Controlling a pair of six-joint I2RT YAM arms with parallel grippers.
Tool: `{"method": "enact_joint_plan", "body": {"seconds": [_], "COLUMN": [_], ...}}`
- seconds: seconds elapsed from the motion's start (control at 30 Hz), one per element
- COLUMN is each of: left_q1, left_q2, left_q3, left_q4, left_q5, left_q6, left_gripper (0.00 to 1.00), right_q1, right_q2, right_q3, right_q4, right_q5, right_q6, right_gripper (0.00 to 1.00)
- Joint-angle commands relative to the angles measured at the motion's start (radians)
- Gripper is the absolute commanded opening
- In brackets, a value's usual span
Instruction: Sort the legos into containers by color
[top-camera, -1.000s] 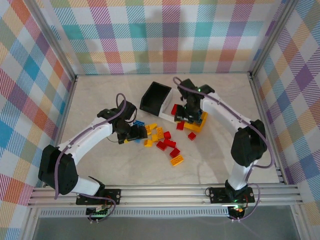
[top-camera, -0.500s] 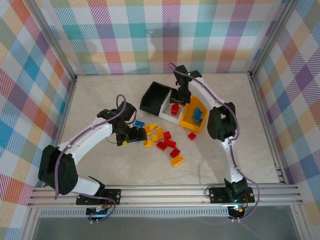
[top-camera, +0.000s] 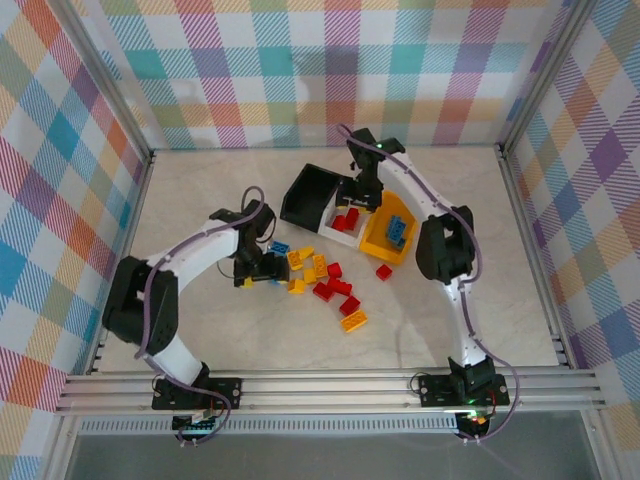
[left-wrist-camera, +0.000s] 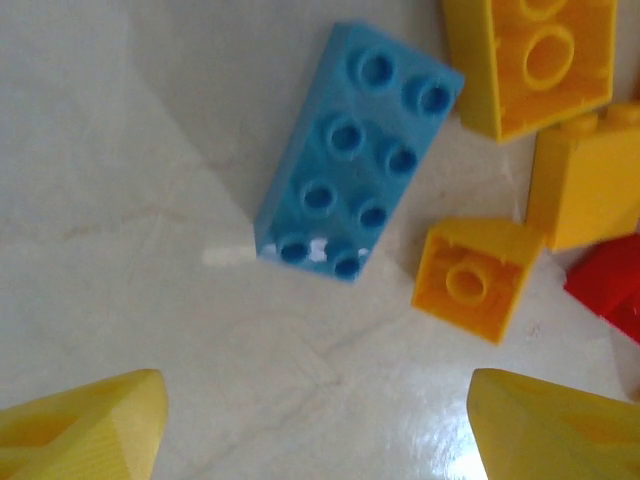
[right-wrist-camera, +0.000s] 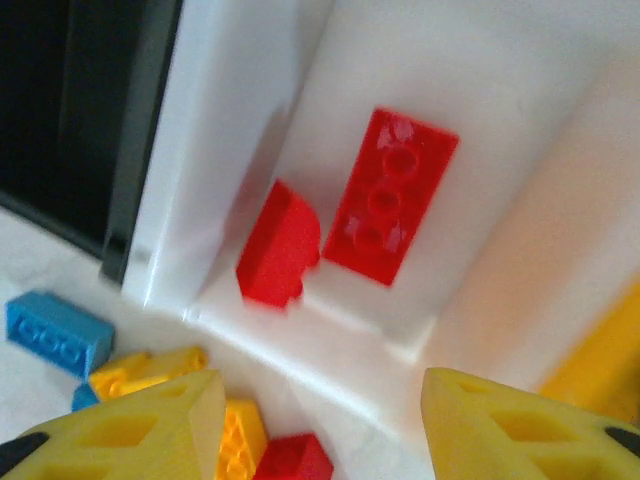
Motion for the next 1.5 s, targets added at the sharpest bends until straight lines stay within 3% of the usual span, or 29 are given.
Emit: {"method": "enact_joint_plan", "body": {"seconds": [0.0,0.23,0.43,0.57,0.73,0.9,1.03,1.2,1.33,1.47], "left_q1": [0.01,0.01,0.025,0.026,0.028,0.033,0.046,0.055,0.053,0.013], "left_q2": [0.055,0.168,0.253,0.301,0.335,0.302,0.241,0.108,0.031,0.076], "left_q3": [0.059,0.13,0.191,0.214,0.212,0.184,0.161,0.186,0.229,0.314], "left_q4": [0.013,0.027,0.02,0.018,0.018,0.013,-0.01,-0.061,0.0,0.142], "left_q5": [-0.013,-0.04,-0.065,-0.07,-0.073,-0.078,-0.067,0.012,0.201,0.358], "left_q6": [0.073,0.116,0.151,0.171,0.175,0.164,0.135,0.065,-0.068,-0.212], "left_gripper": [0.76,0.66,0.62,0.6,0.48,0.31,0.29,0.28,0.29,0.29], "right_q1": [0.003,0.003,0.003,0.002,0.003,0.003,0.003,0.002,-0.015,-0.027], "right_q2": [-0.174,-0.456,-0.583,-0.61,-0.612,-0.594,-0.585,-0.609,-0.683,-0.84], "right_q3": [-0.091,-0.463,-0.65,-0.685,-0.689,-0.684,-0.684,-0.711,-0.769,-0.871], "right_q4": [-0.026,0.063,0.09,0.084,0.092,0.108,0.118,0.107,0.116,0.229], "right_q5": [-0.004,-0.032,-0.041,-0.035,-0.041,-0.06,-0.07,-0.052,-0.014,-0.001], "right_q6": [-0.015,0.036,0.068,0.071,0.081,0.09,0.092,0.077,0.093,0.126], "right_gripper": [0.56,0.57,0.57,0.57,0.58,0.58,0.58,0.58,0.58,0.58]}}
